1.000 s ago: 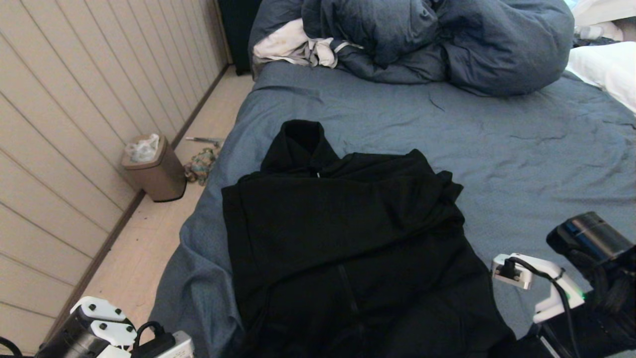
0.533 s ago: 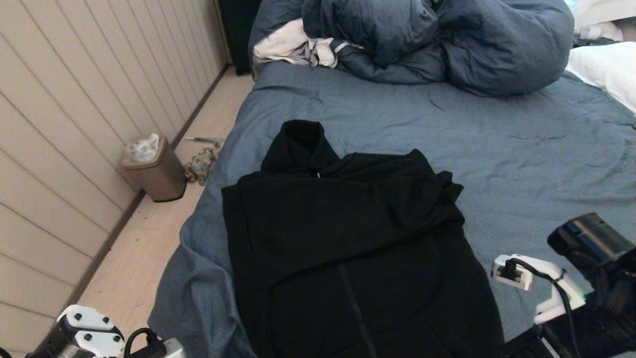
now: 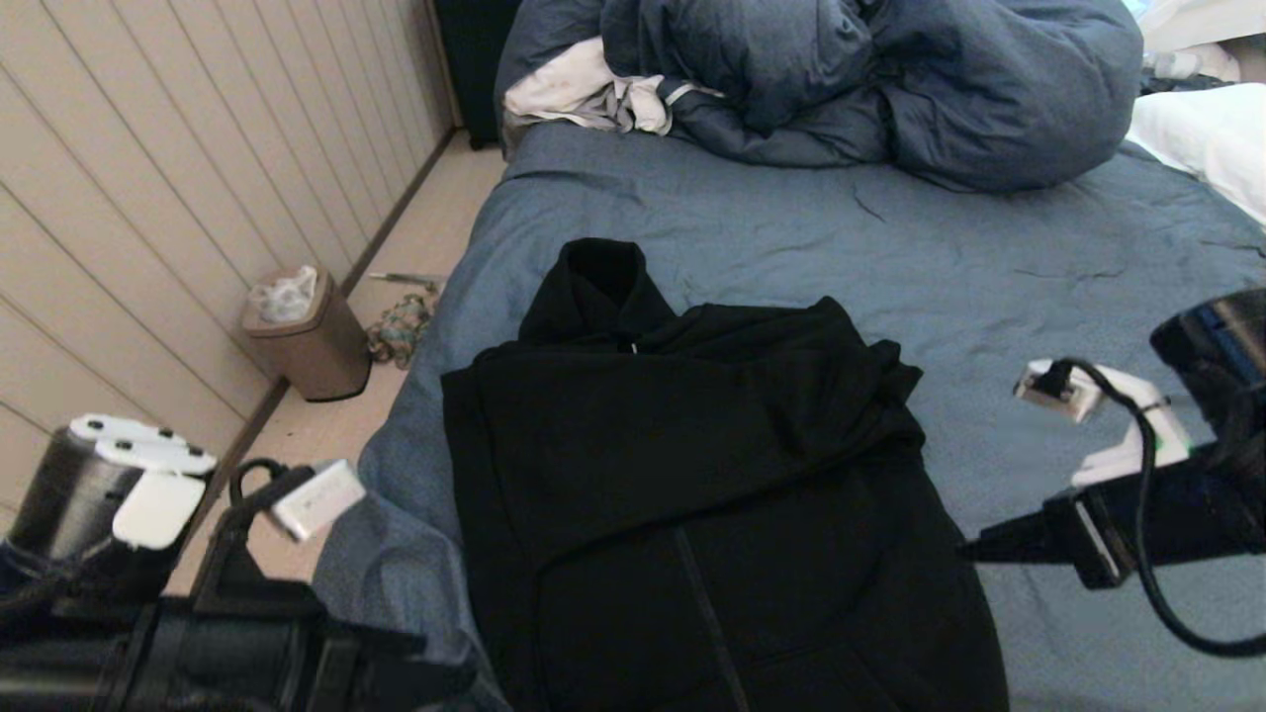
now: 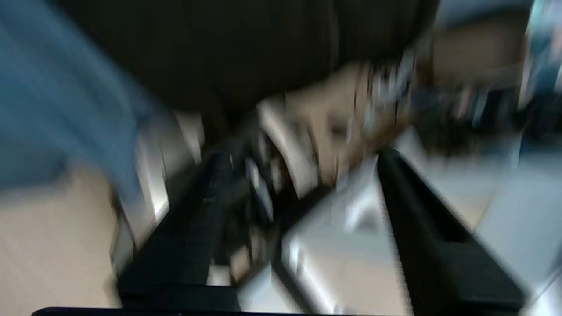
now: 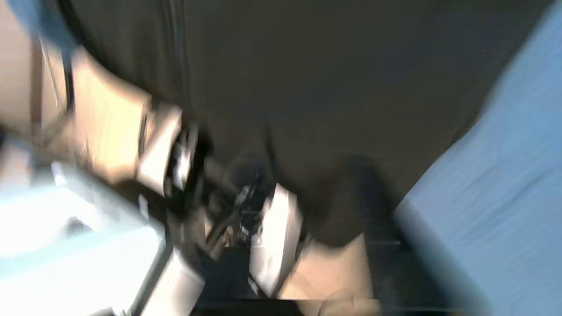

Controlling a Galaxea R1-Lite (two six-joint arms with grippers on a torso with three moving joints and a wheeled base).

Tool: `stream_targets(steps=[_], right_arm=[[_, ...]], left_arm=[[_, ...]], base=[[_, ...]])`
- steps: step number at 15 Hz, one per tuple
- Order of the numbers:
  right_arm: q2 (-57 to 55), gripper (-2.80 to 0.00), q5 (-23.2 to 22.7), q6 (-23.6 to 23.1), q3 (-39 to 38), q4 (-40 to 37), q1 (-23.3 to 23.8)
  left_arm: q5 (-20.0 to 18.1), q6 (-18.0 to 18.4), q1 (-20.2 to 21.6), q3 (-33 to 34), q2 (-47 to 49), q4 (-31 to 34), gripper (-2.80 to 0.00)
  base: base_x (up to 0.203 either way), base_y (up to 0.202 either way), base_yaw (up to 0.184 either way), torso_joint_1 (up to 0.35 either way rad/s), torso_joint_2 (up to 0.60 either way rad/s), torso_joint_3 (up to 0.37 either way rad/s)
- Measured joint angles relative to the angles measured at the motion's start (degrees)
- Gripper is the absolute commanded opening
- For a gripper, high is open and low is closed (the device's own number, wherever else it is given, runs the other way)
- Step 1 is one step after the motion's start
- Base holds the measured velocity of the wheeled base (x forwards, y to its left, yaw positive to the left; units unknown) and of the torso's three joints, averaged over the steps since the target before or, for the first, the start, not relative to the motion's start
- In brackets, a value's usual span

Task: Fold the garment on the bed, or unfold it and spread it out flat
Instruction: Unfold the black sweatshirt

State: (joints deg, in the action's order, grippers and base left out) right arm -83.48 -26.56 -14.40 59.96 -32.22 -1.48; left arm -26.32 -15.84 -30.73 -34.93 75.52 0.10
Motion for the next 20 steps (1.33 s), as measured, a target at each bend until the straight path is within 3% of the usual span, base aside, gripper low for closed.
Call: stream_targets(steps=[3, 7, 10, 11, 12, 15, 20], right_arm=[[-5.18, -2.80, -0.40, 6.72, 13.14, 0.07, 0.10], [-16.89, -2.80, -0.39, 12.57, 30.70, 0.11, 0.18], [-26.74, -2.80, -0.30, 15.75, 41.60, 0.00, 0.96], [-29.65, -2.63, -0.22, 16.48, 44.43, -0.09, 1.31], [-32.54, 0.00, -0.10, 16.82, 47.30, -0.11, 1.63], [-38.55, 0.00, 0.06, 14.19, 51.36, 1.05, 2.67], [-42.89, 0.00, 2.08, 13.52, 52.00, 7.25, 4.45]], left_arm=[[0.90, -1.14, 3.86, -14.51, 6.39, 2.18, -2.80], [8.19, -2.37, 5.93, -34.54, 19.34, 5.78, -2.80], [11.05, -3.84, 6.67, -49.39, 27.54, 12.36, -2.80], [11.48, -4.50, 6.90, -53.97, 29.92, 14.94, -2.80], [11.74, -5.07, 7.09, -58.47, 32.47, 17.52, -2.80], [12.15, -6.29, 7.42, -65.60, 37.99, 21.80, -2.80], [12.12, -6.40, 7.41, -66.30, 40.28, 21.94, -2.80]], base=[[0.000, 0.000, 0.000, 0.000, 0.00, 0.000], [0.000, 0.000, 0.000, 0.000, 0.00, 0.000], [0.000, 0.000, 0.000, 0.000, 0.00, 0.000], [0.000, 0.000, 0.000, 0.000, 0.00, 0.000], [0.000, 0.000, 0.000, 0.000, 0.00, 0.000], [0.000, 0.000, 0.000, 0.000, 0.00, 0.000], [0.000, 0.000, 0.000, 0.000, 0.00, 0.000]])
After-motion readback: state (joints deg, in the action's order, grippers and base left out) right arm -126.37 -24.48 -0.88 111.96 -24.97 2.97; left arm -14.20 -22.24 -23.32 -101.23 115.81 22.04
